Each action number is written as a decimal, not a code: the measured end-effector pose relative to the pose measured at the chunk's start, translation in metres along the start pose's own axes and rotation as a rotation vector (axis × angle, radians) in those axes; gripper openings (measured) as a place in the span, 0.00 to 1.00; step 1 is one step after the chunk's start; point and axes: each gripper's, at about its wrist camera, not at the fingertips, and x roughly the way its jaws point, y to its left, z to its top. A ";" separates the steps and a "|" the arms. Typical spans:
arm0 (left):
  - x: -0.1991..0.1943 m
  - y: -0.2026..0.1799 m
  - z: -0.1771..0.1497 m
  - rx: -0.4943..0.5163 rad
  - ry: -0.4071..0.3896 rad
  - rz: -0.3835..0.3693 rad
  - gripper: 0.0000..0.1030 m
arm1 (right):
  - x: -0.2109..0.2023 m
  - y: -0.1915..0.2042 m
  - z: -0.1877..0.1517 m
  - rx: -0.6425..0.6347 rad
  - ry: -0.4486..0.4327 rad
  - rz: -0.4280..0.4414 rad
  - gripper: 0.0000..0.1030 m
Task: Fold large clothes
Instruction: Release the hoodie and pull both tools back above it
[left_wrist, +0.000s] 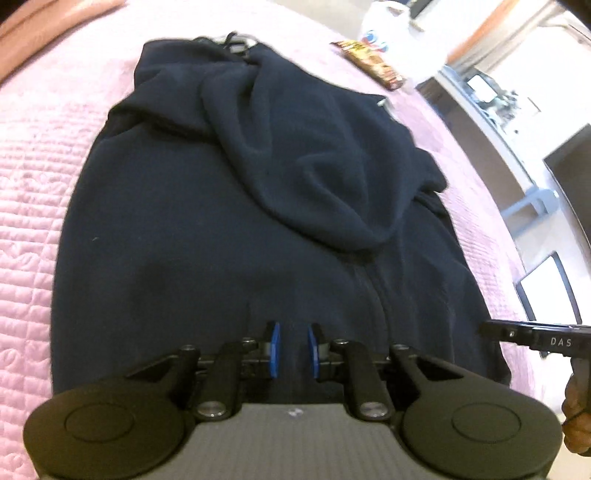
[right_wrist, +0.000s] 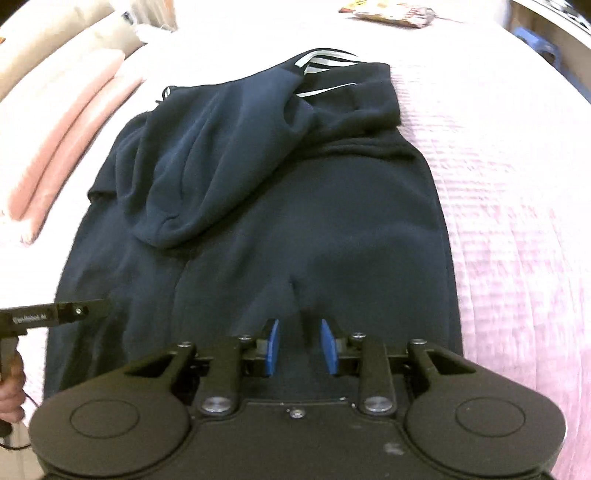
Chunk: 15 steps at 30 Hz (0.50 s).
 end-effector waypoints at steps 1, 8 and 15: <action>-0.007 0.001 -0.004 0.007 -0.013 -0.005 0.19 | -0.002 0.007 -0.007 -0.001 -0.001 0.015 0.42; -0.038 0.013 -0.042 0.011 -0.125 -0.007 0.26 | -0.007 0.021 -0.042 -0.144 -0.069 -0.054 0.53; -0.056 -0.005 -0.077 0.078 -0.300 0.014 0.26 | -0.011 0.007 -0.085 -0.233 -0.182 -0.031 0.55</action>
